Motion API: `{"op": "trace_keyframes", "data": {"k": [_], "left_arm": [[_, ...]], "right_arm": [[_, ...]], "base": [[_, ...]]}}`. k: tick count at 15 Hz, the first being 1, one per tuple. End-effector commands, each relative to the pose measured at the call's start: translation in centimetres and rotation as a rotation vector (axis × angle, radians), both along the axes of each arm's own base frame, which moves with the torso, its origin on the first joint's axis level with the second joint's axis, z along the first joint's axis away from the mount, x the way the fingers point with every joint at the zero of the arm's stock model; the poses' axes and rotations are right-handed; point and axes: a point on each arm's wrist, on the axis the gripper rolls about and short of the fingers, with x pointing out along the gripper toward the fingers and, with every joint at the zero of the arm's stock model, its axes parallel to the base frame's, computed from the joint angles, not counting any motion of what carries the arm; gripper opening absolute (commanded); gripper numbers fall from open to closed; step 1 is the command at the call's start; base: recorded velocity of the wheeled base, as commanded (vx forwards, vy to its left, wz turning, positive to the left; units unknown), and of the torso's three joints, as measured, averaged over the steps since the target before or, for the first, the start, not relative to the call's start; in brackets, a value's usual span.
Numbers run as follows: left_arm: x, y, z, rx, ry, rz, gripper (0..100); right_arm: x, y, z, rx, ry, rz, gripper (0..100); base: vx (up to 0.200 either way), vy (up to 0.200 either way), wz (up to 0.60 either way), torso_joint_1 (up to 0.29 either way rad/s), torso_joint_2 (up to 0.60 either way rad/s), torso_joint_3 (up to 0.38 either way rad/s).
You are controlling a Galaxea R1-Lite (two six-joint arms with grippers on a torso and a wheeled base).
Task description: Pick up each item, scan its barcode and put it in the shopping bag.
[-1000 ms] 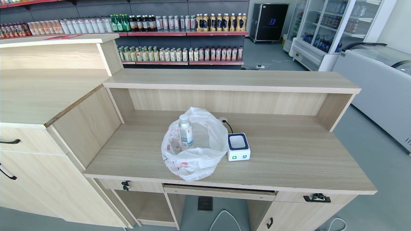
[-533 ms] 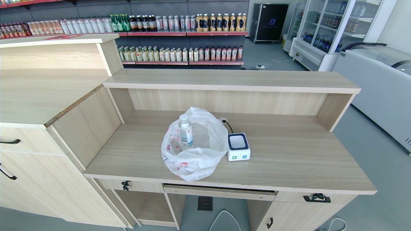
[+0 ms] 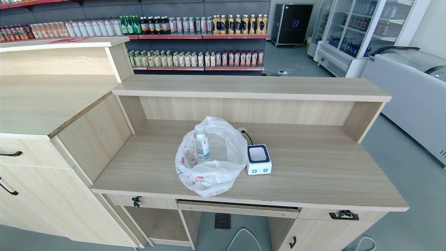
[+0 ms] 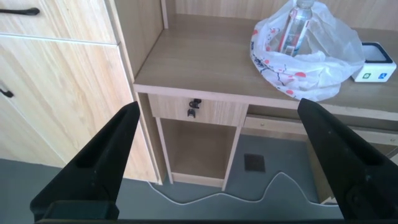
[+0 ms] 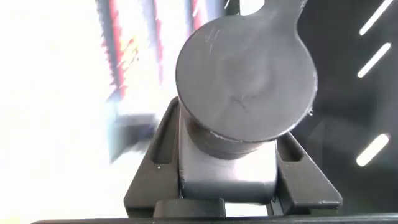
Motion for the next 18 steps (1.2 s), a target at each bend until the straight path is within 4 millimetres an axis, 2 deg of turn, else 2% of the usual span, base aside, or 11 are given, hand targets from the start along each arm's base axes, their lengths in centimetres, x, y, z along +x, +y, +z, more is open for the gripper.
{"op": "trace_keyframes", "data": {"k": [1, 3, 4, 5, 6, 8, 9, 12, 16, 18], "left_arm": [[0.0, 0.0, 0.0, -0.002, 0.0, 0.0, 100], [0.0, 0.0, 0.0, -0.002, 0.0, 0.0, 100], [0.0, 0.0, 0.0, 0.0, 0.0, 0.0, 100], [0.0, 0.0, 0.0, 0.0, 0.0, 0.002, 100], [0.0, 0.0, 0.0, 0.0, 0.0, 0.002, 100], [0.0, 0.0, 0.0, 0.0, 0.0, 0.0, 100], [0.0, 0.0, 0.0, -0.002, 0.0, 0.002, 100], [0.0, 0.0, 0.0, -0.002, 0.0, 0.0, 100], [0.0, 0.0, 0.0, 0.0, 0.0, 0.002, 100], [0.0, 0.0, 0.0, 0.0, 0.0, 0.0, 100]], "right_arm": [[1.1, -0.7, 1.3, 0.313, 0.189, -0.22, 0], [2.5, -0.4, 0.6, 0.711, 0.494, -0.106, 0], [3.5, -1.1, 0.2, 0.855, 0.603, -0.186, 0], [3.8, -1.5, 0.0, 0.914, 0.65, -0.232, 0], [4.3, -2.8, -1.7, 1.054, 0.807, -0.423, 0], [5.3, -4.1, -2.7, 1.178, 0.858, -0.517, 0], [5.9, -4.8, -2.4, 1.226, 0.849, -0.524, 0], [7.3, -6.9, -1.3, 1.332, 0.957, -0.391, 0], [9.1, -6.3, -0.5, 1.488, 0.942, -0.184, 0], [10.4, -6.4, -0.8, 1.534, 0.967, -0.156, 0]], "base": [[0.0, 0.0, 0.0, 0.0, 0.0, 0.0], [0.0, 0.0, 0.0, 0.0, 0.0, 0.0], [0.0, 0.0, 0.0, 0.0, 0.0, 0.0], [0.0, 0.0, 0.0, 0.0, 0.0, 0.0], [0.0, 0.0, 0.0, 0.0, 0.0, 0.0], [0.0, 0.0, 0.0, 0.0, 0.0, 0.0], [0.0, 0.0, 0.0, 0.0, 0.0, 0.0], [0.0, 0.0, 0.2, 0.001, 0.0, 0.001], [0.0, 0.0, 0.6, 0.0, 0.0, 0.002], [0.0, 0.0, 0.6, 0.012, 0.0, 0.0]]}}
